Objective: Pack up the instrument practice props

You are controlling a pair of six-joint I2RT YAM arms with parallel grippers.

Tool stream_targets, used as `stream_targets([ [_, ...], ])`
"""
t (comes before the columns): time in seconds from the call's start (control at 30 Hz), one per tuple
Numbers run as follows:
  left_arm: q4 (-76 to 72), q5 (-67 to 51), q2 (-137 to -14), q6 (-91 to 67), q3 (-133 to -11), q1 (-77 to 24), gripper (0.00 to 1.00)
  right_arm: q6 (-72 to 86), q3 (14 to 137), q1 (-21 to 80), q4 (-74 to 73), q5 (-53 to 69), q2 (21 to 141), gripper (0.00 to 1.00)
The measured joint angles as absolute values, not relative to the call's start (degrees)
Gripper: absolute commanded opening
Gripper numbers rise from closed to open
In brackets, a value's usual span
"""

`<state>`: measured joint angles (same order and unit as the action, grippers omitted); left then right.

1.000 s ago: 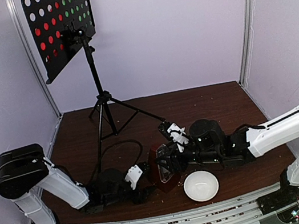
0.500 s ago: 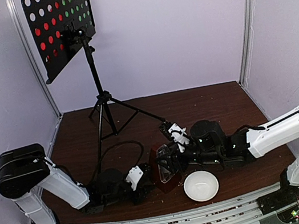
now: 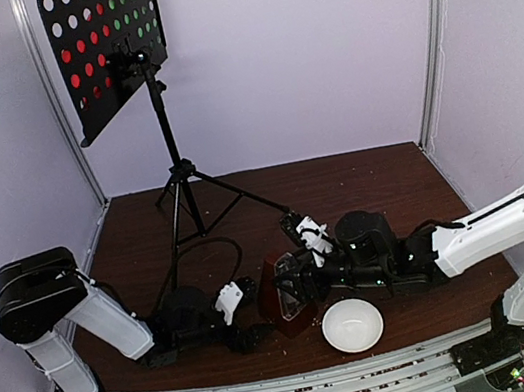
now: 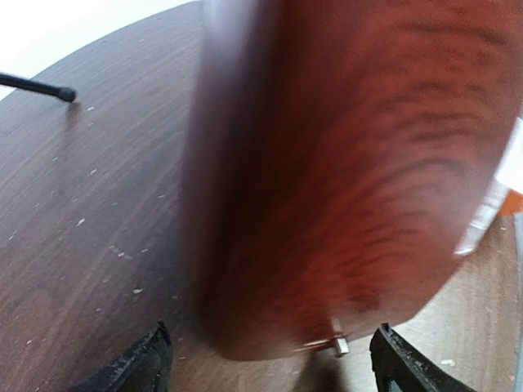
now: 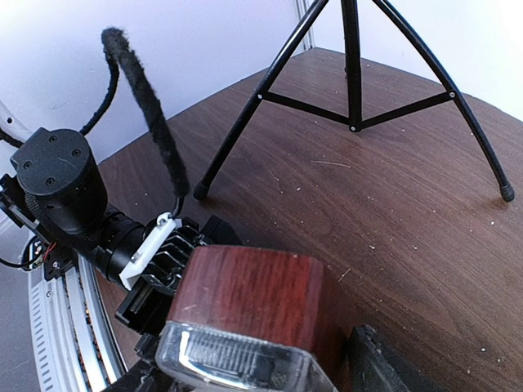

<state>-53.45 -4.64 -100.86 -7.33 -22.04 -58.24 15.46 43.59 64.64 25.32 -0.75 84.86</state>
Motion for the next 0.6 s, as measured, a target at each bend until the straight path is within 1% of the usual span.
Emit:
stream_targets([
  [0.17,-53.7,-8.0,-101.6,-6.4,-22.4,-58.2,0.84,15.6,43.5,64.6,25.5,-0.8,84.9,0.67],
  [0.33,-53.5,-9.1,-102.7,-5.4,-23.3,-57.8,0.78,15.8,43.5,64.6,25.5,-0.7,84.9,0.67],
  [0.4,-53.5,-9.0,-102.8,-5.2,-23.4,-57.7,0.73,15.8,43.4,64.6,25.6,-0.7,84.9,0.67],
  [0.53,-53.3,-8.7,-102.8,-4.9,-23.4,-57.4,0.58,15.9,43.3,64.6,25.8,-0.7,84.9,0.66],
  [0.6,-53.4,-8.6,-102.8,-4.8,-23.4,-57.4,0.53,15.9,43.2,64.6,25.9,-0.8,84.9,0.66],
])
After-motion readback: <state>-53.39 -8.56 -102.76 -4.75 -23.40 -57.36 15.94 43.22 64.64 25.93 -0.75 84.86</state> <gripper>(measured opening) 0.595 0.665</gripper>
